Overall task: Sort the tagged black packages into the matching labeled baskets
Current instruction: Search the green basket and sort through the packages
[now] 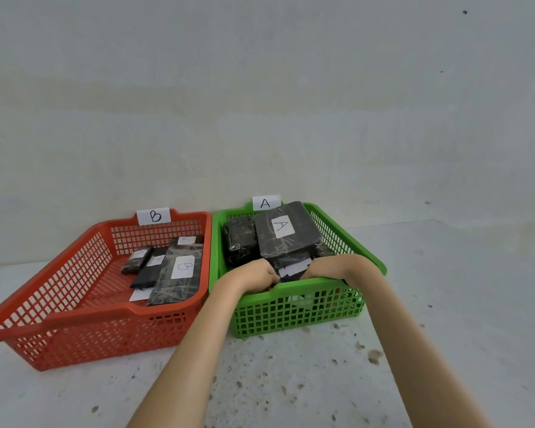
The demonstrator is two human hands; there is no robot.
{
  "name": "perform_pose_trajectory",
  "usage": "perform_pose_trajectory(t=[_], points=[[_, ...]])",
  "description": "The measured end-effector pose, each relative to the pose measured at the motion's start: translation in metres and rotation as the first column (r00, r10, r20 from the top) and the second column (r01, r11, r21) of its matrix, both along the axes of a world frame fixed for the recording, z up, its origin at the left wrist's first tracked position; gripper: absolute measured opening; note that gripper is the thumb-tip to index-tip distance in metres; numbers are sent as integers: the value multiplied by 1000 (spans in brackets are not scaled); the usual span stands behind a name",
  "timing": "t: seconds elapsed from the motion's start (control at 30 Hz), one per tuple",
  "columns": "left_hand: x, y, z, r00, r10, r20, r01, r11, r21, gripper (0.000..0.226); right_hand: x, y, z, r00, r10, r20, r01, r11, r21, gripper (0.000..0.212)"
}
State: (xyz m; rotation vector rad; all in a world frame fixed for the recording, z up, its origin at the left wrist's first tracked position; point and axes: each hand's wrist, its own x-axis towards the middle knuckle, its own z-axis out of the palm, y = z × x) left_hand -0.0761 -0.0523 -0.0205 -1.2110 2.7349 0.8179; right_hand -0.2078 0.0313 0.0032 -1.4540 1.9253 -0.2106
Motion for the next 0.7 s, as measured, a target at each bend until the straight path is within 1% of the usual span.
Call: perform_pose_trajectory(t=[0.07, 0.1, 0.13, 0.17, 0.2, 0.23, 0.27, 0.3, 0.33, 0.4, 0.43, 0.5, 0.57, 0.63, 0.7], points=[[1, 0, 1, 999, 49, 14, -50, 997, 56, 46, -1, 0, 0, 999, -19, 43, 21, 999, -32, 27], [2, -2, 0, 998, 57, -26, -55, 996, 69, 52, -4, 0, 0, 996, -28, 82, 32, 998, -54, 26], [3, -3, 0, 991, 88, -104, -75, 989, 128, 58, -7, 0, -1, 990, -27, 139, 39, 996, -83, 25], [5, -3, 1, 969, 140, -205, -94, 972, 216, 59, -9, 0, -2, 973, -22, 229, 52, 991, -126, 21], [7, -3, 4, 915, 227, -333, -106, 932, 346, 61, -12, 0, -3, 936, -26, 350, 93, 980, -178, 19], [7, -7, 4, 841, 300, -450, -82, 893, 442, 61, -16, 1, -4, 868, -34, 496, 169, 959, -229, 19], [8, -10, 6, 768, 335, -546, -42, 877, 479, 59, -19, 2, -4, 776, -35, 630, 254, 931, -262, 21], [9, -12, 7, 710, 342, -615, -1, 875, 485, 53, -23, 2, -4, 698, -27, 716, 320, 906, -278, 22], [10, -13, 7, 657, 339, -673, 50, 871, 488, 44, -25, 3, -4, 655, -22, 755, 357, 890, -283, 22], [11, -14, 9, 572, 342, -746, 144, 853, 501, 28, -24, 3, -5, 644, -13, 765, 358, 889, -286, 19], [11, -13, 10, 552, 341, -761, 175, 845, 505, 25, -22, 2, -3, 644, -5, 765, 350, 891, -290, 19], [12, -9, 12, 545, 318, -776, 197, 851, 487, 21, -15, 1, 1, 645, 21, 764, 342, 886, -313, 21], [13, -7, 14, 529, 312, -789, 221, 847, 483, 17, -11, -1, 6, 631, 31, 775, 369, 867, -335, 24], [15, -4, 17, 496, 333, -802, 245, 832, 497, 17, -10, -1, 9, 558, 25, 830, 457, 825, -332, 30], [17, -2, 19, 484, 347, -804, 217, 842, 494, 21, -11, 0, 12, 475, 41, 879, 536, 779, -326, 33]])
